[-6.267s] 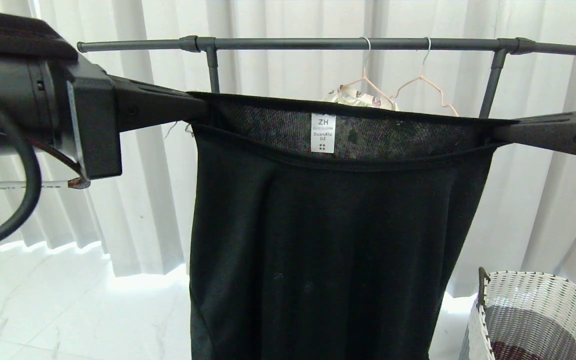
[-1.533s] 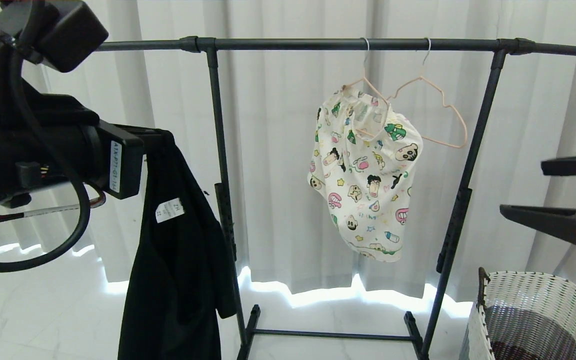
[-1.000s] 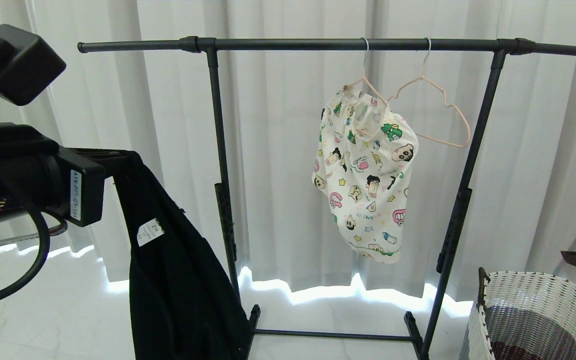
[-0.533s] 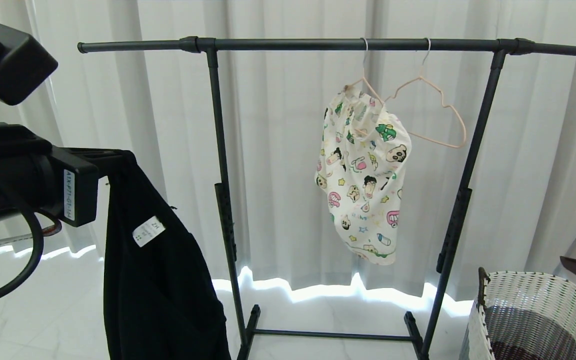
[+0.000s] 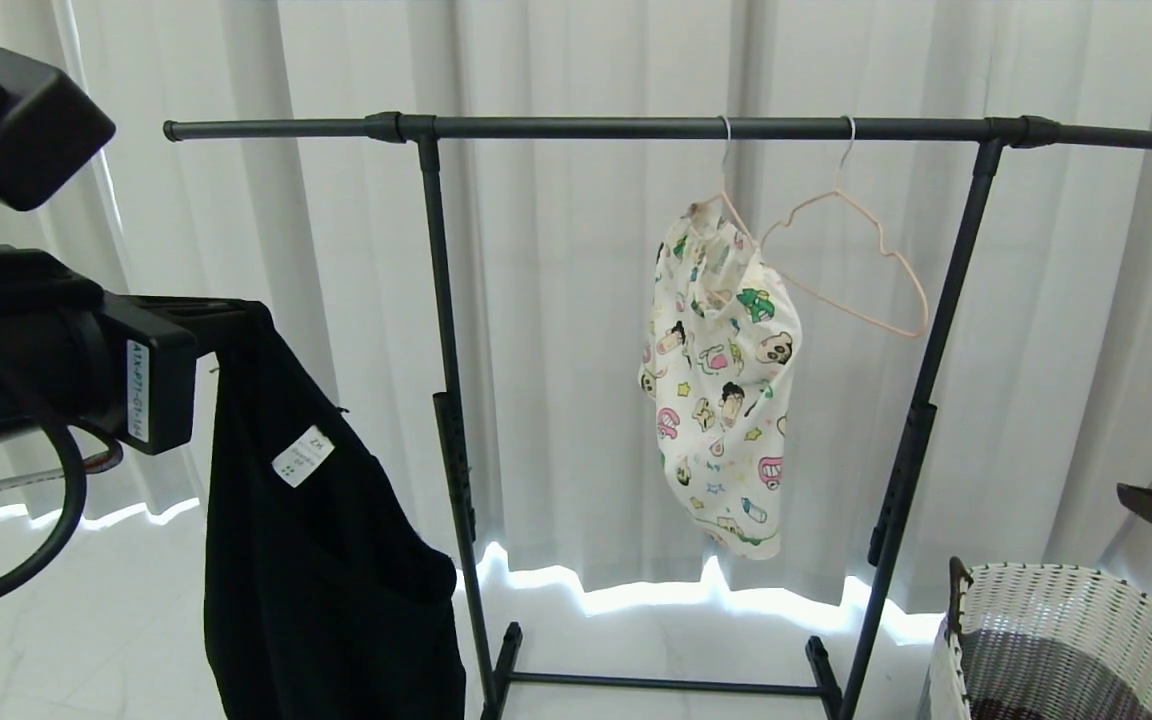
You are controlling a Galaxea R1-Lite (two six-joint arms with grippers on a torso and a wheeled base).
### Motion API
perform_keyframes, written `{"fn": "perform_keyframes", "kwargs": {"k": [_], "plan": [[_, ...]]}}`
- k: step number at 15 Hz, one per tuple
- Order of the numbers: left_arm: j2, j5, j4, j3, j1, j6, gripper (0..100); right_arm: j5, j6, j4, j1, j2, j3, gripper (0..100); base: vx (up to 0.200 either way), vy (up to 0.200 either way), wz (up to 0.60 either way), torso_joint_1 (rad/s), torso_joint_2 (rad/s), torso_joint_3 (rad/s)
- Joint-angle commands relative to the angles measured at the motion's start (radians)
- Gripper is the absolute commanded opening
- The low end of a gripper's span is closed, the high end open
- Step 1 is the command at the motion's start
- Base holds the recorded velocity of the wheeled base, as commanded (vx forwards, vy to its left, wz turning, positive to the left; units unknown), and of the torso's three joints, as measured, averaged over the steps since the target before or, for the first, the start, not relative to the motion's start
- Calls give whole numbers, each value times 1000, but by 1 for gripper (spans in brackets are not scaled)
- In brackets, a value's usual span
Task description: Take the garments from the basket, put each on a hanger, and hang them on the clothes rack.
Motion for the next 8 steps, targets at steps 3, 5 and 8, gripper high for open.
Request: {"fn": "perform_keyframes", "kwargs": {"k": [3, 5, 8], "plan": [[-2, 1, 1, 6, -1, 0, 0, -3, 107, -93, -23, 103, -36, 100, 0, 0, 0, 172, -453, -284], [-2, 1, 1, 6, 1, -2, 0, 1, 107, -95, -23, 118, -46, 100, 0, 0, 0, 190, -459, -283], [-13, 1, -1, 17, 1, -2, 0, 4, 107, -98, -23, 137, -53, 100, 0, 0, 0, 202, -474, -281]]}}
